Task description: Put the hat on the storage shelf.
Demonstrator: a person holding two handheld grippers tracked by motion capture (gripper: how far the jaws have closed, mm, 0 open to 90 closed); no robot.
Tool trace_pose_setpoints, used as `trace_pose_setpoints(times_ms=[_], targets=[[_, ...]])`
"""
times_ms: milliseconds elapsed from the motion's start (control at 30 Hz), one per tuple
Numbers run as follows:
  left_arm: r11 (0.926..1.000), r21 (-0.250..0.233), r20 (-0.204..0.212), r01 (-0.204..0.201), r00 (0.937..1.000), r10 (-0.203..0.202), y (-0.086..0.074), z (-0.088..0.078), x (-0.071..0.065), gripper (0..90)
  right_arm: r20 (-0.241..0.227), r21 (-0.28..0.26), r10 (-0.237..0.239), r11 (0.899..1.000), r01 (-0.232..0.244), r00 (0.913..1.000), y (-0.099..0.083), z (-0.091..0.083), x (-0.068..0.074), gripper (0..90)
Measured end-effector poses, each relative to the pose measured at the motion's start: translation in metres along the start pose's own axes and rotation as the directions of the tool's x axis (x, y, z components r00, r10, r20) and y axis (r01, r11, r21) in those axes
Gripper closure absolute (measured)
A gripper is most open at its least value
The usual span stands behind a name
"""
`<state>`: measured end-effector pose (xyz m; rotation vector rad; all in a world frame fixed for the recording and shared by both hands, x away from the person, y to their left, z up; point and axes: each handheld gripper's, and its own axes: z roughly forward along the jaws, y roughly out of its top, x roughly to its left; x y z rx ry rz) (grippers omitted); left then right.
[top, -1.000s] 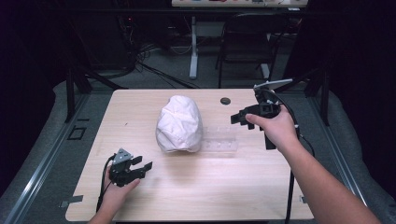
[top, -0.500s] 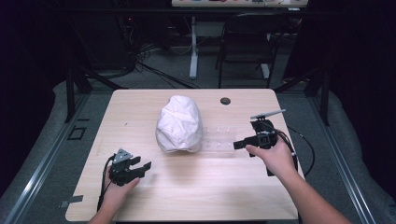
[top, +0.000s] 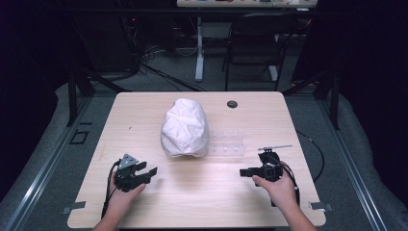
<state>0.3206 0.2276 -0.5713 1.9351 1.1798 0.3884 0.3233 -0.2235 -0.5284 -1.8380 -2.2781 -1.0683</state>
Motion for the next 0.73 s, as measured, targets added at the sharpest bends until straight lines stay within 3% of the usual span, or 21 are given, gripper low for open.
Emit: trace_pose_setpoints(times_ms=[167, 267, 467, 600, 733], targets=[[0.9999, 0.010, 0.009, -0.005, 0.9999, 0.005, 0.000, 0.002, -0.002, 45.1, 0.061, -0.063, -0.036, 0.997, 0.039, 0.9975, -0.018, 0.004, -0.003, 54.5], [0.9998, 0.010, 0.012, -0.018, 0.9998, 0.018, 0.000, 0.003, -0.004, 45.1, 0.137, -0.097, -0.078, 0.991, 0.091, 0.9876, -0.027, 0.006, -0.006, 54.5], [0.9996, 0.010, 0.030, -0.028, 0.9992, 0.028, 0.000, 0.004, -0.007, 45.0, 0.157, -0.160, -0.088, 0.981, 0.113, 0.9836, -0.042, 0.008, -0.014, 51.3], [0.9995, 0.003, 0.036, -0.032, 0.9988, 0.032, 0.000, 0.006, -0.010, 45.0, 0.209, -0.227, -0.108, 0.961, 0.156, 0.9720, -0.055, 0.008, -0.021, 50.6], [0.9995, -0.012, 0.084, -0.031, 0.9960, 0.031, 0.004, 0.008, -0.020, 45.0, 0.232, -0.238, -0.117, 0.956, 0.173, 0.9657, -0.058, 0.006, -0.025, 48.7]])
